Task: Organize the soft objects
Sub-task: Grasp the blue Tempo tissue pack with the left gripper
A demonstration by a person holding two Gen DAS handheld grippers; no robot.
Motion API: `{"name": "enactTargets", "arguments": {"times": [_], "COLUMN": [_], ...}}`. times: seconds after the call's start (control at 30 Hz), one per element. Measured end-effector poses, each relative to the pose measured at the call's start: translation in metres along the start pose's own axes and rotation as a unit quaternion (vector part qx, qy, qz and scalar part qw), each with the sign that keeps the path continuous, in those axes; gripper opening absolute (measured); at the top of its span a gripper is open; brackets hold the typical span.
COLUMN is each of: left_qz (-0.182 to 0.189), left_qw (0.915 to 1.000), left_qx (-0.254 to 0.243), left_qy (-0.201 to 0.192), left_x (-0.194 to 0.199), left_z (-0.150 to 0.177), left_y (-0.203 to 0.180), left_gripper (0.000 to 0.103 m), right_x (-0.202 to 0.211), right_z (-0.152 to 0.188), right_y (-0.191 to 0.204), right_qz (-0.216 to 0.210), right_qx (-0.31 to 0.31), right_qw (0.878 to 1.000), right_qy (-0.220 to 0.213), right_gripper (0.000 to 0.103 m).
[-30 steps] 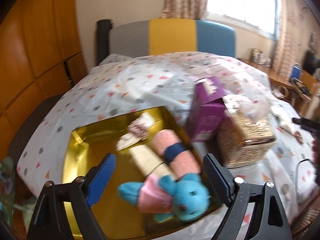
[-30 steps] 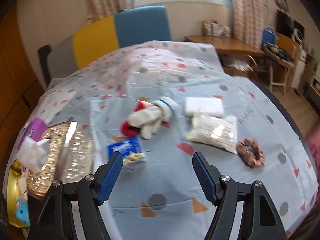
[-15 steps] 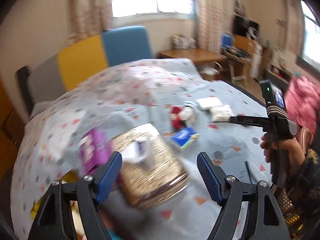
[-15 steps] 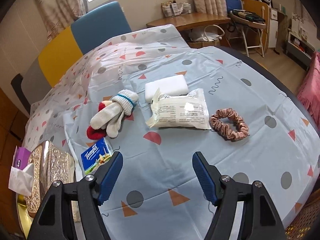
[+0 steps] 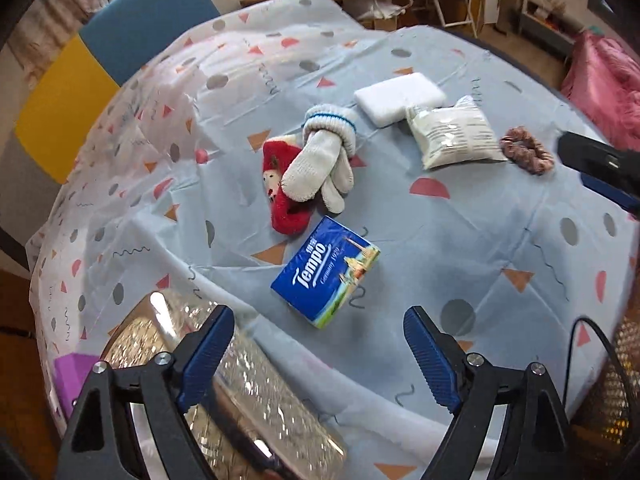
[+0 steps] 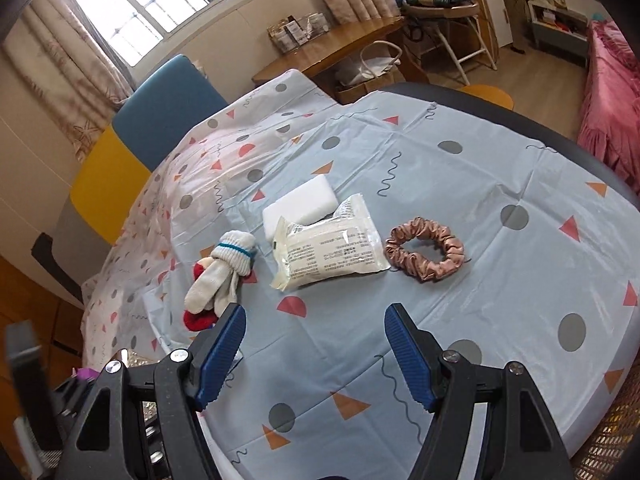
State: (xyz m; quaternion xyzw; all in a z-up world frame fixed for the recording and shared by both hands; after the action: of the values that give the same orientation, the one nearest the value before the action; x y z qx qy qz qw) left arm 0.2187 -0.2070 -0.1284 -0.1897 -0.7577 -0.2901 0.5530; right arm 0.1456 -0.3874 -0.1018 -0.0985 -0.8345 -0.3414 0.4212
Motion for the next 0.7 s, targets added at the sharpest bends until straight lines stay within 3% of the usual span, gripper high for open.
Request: {"name": "enactTargets", "arguments": {"times": [0.23, 0.47, 0.5, 0.57, 0.7], "left_qz": [-0.019, -0.003, 0.006, 0.019, 0.054], "left_qw": [0.9985, 0.9958, 0.9953, 0.9942, 0.9946], "left_qx": [-0.029, -0.028, -0.023, -0.024, -0.030], "left_qy": [0.042, 0.087, 0.094, 0.103, 0.084], "left_x": [-0.037, -0.067, -0.072, -0.078, -0.069], "left_z": [-0.024, -0.036, -0.035, -0.033, -0.022], "left_y": [-0.003, -0.008, -0.009, -0.015, -0.030], "left_gripper": [0.089, 0.089, 0.087, 0.066, 0.062], "right_x": [-0.003, 0.003, 0.004, 0.006, 0.005], "right_z": [0.002, -0.003, -0.004, -0.006, -0.008], "right_y": [0.002, -0.011, -0.015, -0.020, -0.028], "right_qz": [-0.020, -0.030, -0.030, -0.031, -0.031], "right_qx": [-0.005, -0.038, -0.046, -0.058, -0.076], "right_qw": [1.000, 0.999, 0.998, 0.998, 0.997], "right_qy": [0.014, 0.005, 0.003, 0.000, -0.003], "right_gripper": [0.073, 0.073, 0.073, 0.073, 0.073]}}
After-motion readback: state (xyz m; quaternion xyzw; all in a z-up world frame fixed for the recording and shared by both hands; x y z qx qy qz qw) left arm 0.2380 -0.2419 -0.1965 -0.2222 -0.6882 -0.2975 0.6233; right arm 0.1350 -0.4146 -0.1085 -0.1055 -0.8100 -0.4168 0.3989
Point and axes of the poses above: each gripper's, at about its wrist camera, not at the fingertips, and x roughly against the way its jaws point, y to its left, z to its underside, the point moved 7 cm from there along -x, roughly the way its jaws point, and after that the axes turned 6 degrees about y, right-handed, at the moved point
